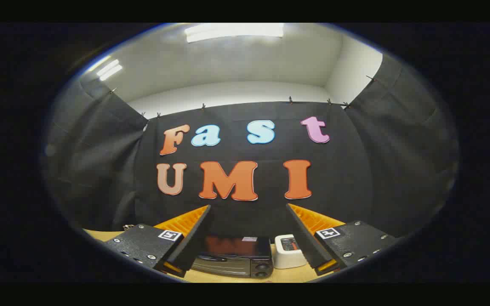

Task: Open the toaster oven, put the food inside, and close the toaster oven door.

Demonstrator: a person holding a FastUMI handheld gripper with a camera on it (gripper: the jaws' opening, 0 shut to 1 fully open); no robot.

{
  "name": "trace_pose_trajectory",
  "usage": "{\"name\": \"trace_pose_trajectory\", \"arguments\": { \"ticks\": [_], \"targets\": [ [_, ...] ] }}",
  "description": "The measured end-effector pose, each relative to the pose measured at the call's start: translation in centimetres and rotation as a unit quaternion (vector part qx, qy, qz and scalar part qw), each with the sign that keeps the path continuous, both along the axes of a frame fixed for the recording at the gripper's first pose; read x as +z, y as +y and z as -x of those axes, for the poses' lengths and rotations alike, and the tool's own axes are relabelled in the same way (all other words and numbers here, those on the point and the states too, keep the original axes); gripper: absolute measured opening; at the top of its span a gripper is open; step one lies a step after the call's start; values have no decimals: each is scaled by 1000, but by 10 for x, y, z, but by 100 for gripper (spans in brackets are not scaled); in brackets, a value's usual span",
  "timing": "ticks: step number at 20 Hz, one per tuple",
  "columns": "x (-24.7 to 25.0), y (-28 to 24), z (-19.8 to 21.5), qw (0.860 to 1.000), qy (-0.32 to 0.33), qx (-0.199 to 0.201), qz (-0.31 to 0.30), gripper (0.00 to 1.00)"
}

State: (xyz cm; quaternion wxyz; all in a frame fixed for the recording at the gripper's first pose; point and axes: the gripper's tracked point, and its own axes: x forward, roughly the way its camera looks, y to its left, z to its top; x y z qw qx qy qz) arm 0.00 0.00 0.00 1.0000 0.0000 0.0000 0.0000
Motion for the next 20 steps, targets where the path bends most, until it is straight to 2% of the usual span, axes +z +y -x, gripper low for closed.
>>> {"name": "trace_pose_trajectory", "arguments": {
  "ticks": [5,7,15,20],
  "targets": [
    [-10,4,6,1000,16,3,-3,99],
    [-9,-1,8,1000,13,-4,1,99],
    [2,15,10,1000,0,10,11,99],
    [-23,31,0,999,31,25,-4,99]
  ]
}}
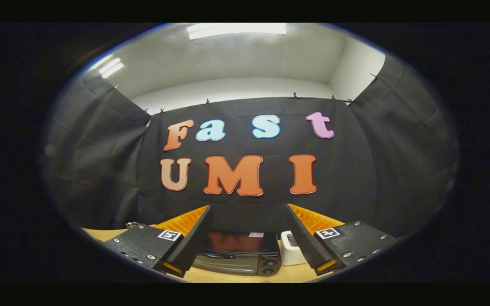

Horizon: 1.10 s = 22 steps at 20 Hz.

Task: Open the toaster oven, put the food inside, and close the toaster oven door.

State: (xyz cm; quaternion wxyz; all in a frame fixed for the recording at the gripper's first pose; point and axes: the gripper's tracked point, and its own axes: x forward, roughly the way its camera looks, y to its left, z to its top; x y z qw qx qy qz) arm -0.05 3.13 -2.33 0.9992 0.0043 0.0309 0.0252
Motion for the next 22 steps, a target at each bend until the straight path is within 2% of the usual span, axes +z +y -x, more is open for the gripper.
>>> {"name": "trace_pose_trajectory", "arguments": {
  "ticks": [8,16,22],
  "targets": [
    [-84,20,-18,996,87,10,-10,99],
    [-170,65,-37,984,171,40,-14,99],
    [-214,73,-54,980,197,17,-13,99]
  ]
}}
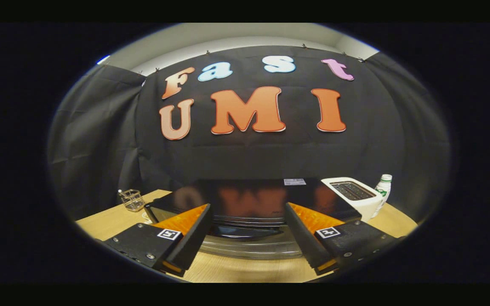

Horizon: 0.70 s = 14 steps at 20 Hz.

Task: Open the toaster oven, put the food inside, and close the toaster oven door.

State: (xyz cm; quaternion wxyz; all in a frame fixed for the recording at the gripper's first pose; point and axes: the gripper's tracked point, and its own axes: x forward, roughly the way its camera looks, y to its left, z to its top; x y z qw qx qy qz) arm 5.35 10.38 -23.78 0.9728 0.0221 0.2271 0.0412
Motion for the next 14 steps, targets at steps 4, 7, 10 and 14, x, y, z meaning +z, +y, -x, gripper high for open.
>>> {"name": "trace_pose_trajectory", "arguments": {
  "ticks": [4,7,10,14],
  "targets": [
    [-4,-2,-10,999,-25,-11,28,99],
    [-5,-1,-9,999,-41,-10,31,99],
    [-5,0,-4,999,-45,-1,23,95],
    [0,2,10,998,-56,8,14,92]
  ]
}}
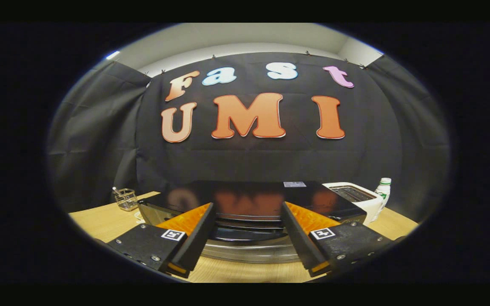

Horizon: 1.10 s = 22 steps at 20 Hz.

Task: Open the toaster oven, put the food inside, and close the toaster oven door.

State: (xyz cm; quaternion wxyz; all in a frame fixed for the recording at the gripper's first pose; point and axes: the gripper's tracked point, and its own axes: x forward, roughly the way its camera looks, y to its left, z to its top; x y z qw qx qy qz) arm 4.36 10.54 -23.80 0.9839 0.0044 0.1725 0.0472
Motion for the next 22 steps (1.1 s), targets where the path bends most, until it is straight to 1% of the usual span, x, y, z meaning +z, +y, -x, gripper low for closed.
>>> {"name": "trace_pose_trajectory", "arguments": {
  "ticks": [2,3,4,5,9,13,17,19,20,22],
  "targets": [
    [1,2,11,1000,-3,8,-3,91],
    [0,2,20,1000,8,8,-18,91],
    [1,3,27,1000,8,17,-13,89],
    [1,3,37,999,17,25,-15,87],
    [-7,8,70,996,64,57,-39,88],
    [-22,9,111,987,133,76,-56,87],
    [-40,12,132,977,178,92,-73,87],
    [-55,14,142,970,211,92,-79,86],
    [-65,11,153,966,230,90,-83,86],
    [-75,6,162,962,246,81,-83,86]
  ]
}}
